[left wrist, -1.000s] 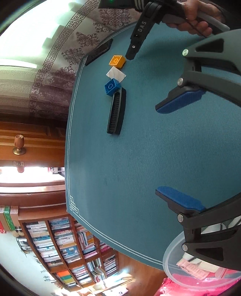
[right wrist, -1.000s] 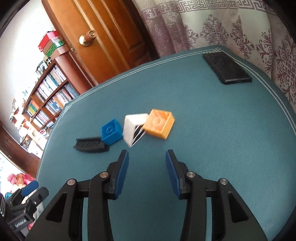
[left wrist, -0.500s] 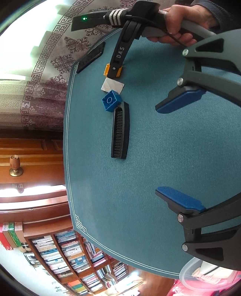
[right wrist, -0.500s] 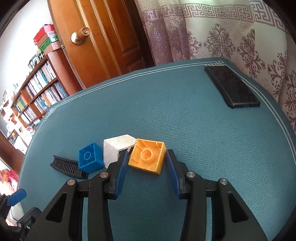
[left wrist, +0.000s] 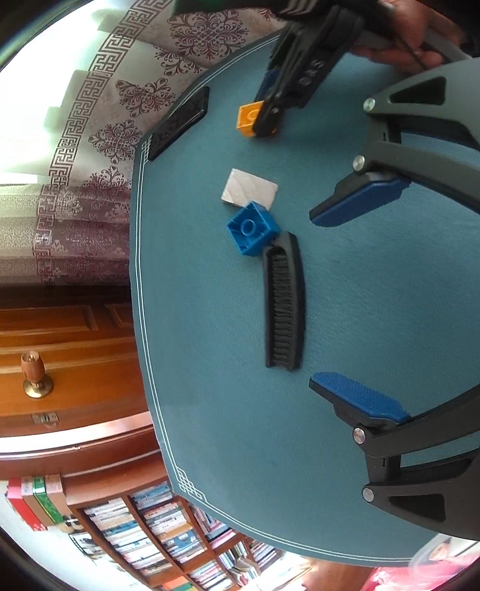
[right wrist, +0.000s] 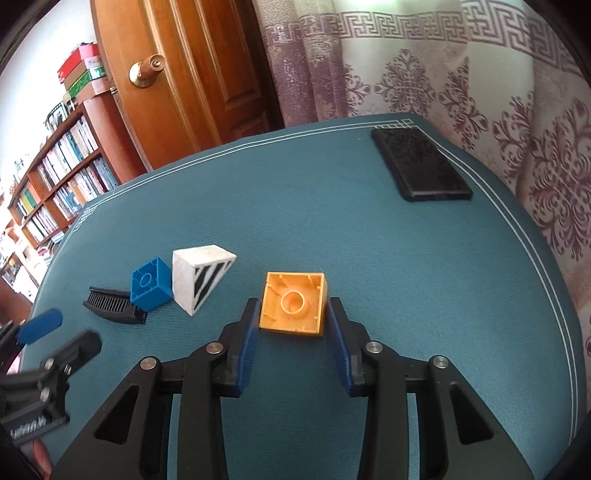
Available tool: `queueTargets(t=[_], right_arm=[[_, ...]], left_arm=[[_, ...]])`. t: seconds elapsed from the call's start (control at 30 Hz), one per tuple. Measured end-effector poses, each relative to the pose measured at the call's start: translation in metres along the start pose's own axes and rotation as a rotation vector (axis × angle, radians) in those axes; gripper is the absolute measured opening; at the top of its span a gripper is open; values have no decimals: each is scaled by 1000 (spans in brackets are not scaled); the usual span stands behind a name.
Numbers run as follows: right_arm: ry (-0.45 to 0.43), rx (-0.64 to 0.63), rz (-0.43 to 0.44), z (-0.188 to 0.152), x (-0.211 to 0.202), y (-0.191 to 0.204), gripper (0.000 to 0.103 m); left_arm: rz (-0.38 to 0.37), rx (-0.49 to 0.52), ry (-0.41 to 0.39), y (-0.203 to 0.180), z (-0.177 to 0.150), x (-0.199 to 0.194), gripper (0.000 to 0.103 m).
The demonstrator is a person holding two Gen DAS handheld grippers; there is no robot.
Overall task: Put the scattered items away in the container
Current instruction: 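Grasp the yellow block with the right tool while the left tool grasps the blue block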
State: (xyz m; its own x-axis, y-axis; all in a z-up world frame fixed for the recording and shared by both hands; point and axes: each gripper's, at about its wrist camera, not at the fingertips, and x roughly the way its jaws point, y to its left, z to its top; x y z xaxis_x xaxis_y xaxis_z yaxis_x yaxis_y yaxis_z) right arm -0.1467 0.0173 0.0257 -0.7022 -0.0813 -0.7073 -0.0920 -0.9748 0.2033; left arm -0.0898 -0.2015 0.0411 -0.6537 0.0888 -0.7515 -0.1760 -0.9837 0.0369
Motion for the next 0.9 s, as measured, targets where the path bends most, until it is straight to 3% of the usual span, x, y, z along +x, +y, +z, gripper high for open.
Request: queueTargets(t=[0.3,0.47,0.6,0.9], right_arm=[[-19,0,6,-3,-4,-2,38],[-20,6,16,-4,-4,-1,38],[-20,9,22,-5,-4,-3,38],[-21,10,25,-4,-4,-3,38]], left_arm=[[-50,28,22,-10,20,34,84],[-37,56,4,-12,31,46,84],[-76,61,20,-13,40,57,84],[-74,65,0,-14,46,66,84]])
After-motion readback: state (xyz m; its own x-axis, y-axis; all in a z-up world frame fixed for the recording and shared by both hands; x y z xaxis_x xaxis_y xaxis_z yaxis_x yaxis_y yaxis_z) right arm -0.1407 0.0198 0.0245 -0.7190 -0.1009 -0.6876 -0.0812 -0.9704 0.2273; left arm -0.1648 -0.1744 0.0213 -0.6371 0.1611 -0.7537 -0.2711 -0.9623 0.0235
